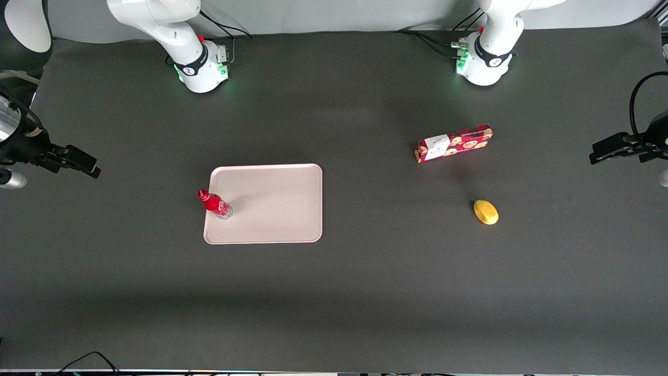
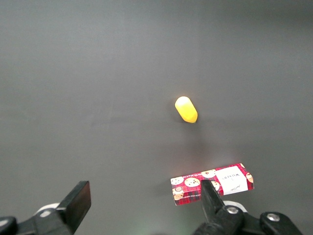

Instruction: Place coke bottle on tray

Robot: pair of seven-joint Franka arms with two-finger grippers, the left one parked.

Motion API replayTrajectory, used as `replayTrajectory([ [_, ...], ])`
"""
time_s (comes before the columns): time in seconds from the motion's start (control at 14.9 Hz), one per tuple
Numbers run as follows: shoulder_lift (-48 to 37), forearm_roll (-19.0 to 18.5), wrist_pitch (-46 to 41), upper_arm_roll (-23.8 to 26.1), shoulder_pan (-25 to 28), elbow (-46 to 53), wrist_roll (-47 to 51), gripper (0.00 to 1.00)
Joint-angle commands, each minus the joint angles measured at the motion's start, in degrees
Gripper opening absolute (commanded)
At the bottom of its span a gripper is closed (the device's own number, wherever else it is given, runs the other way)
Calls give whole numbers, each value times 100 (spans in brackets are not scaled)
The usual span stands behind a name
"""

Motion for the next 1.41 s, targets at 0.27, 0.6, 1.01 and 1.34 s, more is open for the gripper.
replayTrajectory([
  [0.27,119,487,-70,147,-222,212,-143,100],
  [0.6,119,478,-79,358,-284,203,-187,100],
  [1.01,137,251,-79,341,-302,203,-187,100],
  [1.34,137,39,-113,332,-337,203,-187,100],
])
